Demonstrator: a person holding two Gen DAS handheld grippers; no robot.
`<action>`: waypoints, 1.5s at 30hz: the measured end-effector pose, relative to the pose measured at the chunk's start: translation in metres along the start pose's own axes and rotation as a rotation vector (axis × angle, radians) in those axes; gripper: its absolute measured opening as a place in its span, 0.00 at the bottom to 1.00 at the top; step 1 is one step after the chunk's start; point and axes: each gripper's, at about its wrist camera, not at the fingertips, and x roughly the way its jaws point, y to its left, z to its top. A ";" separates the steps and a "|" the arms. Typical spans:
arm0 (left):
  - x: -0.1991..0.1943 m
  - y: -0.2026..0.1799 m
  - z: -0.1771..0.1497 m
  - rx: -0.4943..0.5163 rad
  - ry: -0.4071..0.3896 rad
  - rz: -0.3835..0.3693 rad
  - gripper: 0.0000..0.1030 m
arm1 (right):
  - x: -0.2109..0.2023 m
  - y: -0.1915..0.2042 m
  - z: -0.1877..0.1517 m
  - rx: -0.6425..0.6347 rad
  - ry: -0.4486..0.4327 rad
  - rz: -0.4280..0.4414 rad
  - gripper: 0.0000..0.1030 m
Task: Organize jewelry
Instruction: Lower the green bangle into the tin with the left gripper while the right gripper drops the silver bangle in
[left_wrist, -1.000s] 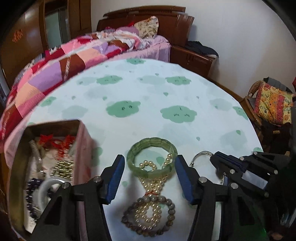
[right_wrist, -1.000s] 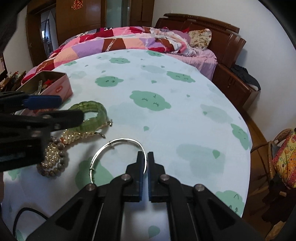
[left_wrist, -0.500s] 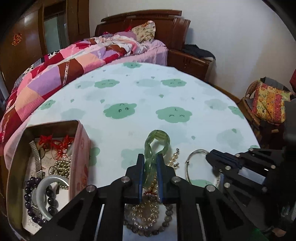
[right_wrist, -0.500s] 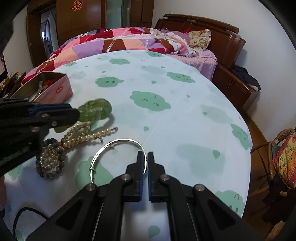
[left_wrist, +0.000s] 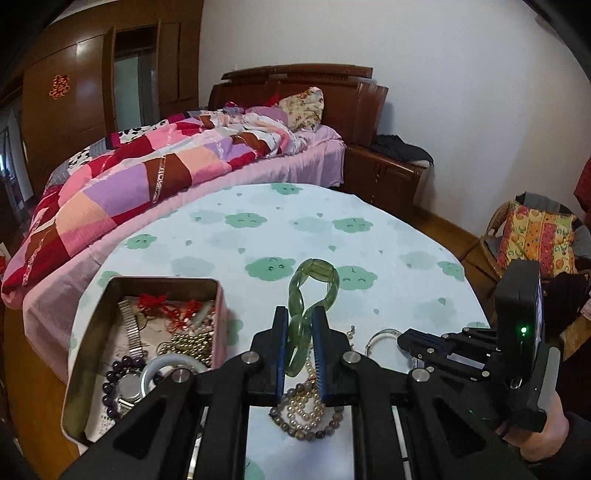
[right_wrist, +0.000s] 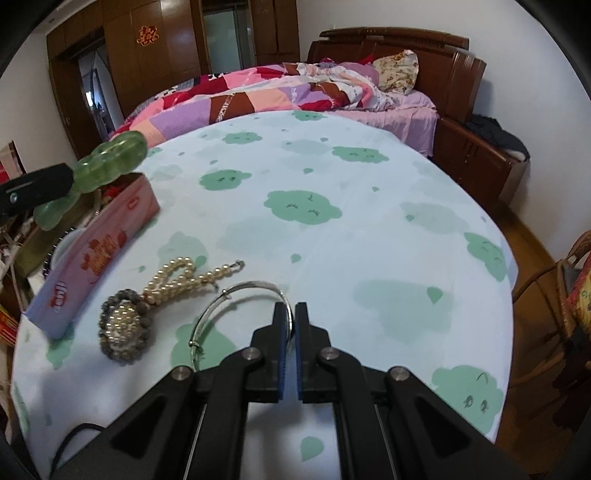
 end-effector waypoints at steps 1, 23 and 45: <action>-0.001 0.001 0.000 -0.002 -0.002 0.002 0.12 | -0.002 0.001 0.001 -0.001 -0.005 0.003 0.05; -0.048 0.073 -0.003 -0.112 -0.077 0.122 0.12 | -0.050 0.047 0.044 -0.026 -0.135 0.154 0.05; -0.054 0.118 -0.022 -0.189 -0.061 0.196 0.12 | -0.050 0.120 0.078 -0.164 -0.166 0.208 0.05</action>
